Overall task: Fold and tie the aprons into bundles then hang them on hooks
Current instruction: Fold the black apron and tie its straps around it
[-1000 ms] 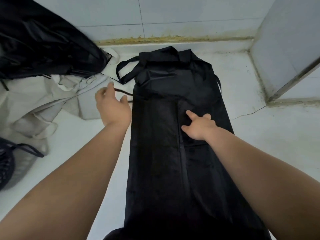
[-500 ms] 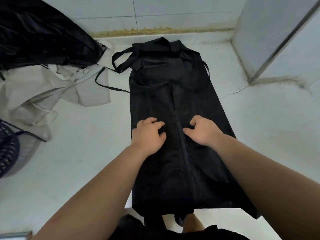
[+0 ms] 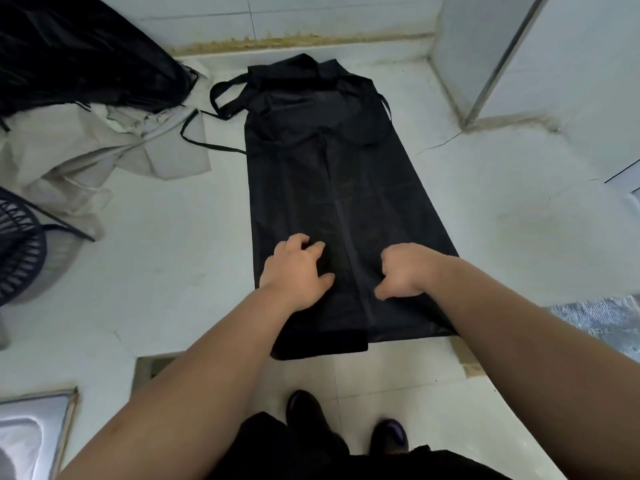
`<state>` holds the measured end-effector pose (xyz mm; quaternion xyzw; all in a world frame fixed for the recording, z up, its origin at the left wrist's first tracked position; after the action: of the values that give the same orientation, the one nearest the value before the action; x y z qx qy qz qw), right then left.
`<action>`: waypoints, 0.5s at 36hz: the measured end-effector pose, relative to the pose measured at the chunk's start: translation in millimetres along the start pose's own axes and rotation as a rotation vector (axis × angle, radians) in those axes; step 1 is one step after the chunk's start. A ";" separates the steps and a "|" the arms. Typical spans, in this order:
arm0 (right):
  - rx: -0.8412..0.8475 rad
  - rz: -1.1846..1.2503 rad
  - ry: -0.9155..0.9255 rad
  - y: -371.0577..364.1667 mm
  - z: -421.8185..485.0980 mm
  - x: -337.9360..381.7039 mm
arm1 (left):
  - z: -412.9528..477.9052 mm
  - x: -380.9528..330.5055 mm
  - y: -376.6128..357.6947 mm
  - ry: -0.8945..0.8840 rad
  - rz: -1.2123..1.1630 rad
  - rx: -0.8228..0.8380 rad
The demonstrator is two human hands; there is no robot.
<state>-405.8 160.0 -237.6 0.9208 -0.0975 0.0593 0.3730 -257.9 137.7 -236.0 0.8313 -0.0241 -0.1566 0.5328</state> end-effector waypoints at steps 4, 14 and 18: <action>-0.050 -0.068 -0.024 -2.6 -11.0 -11.3 | -13.6 -1.1 -8.8 0.066 0.075 0.041; -0.100 0.067 0.062 -13.8 -41.2 -38.2 | -62.2 -42.9 -22.8 0.079 -0.021 -0.131; -0.198 0.079 0.097 -11.8 -50.0 -44.4 | -70.3 -63.3 -31.7 0.070 -0.055 -0.160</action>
<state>-448.2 209.2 -218.0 0.8708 -0.1211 0.1085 0.4639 -301.9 226.2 -222.5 0.7915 0.0299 -0.1434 0.5933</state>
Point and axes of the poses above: each hand's wrist, its own z-axis towards the middle knuckle, its own y-axis out of the back of the hand, x = y × z, the point moved 10 cm from there along z, towards the middle knuckle, and after that the axes turned 5 degrees about z, right-handed, at the moved point
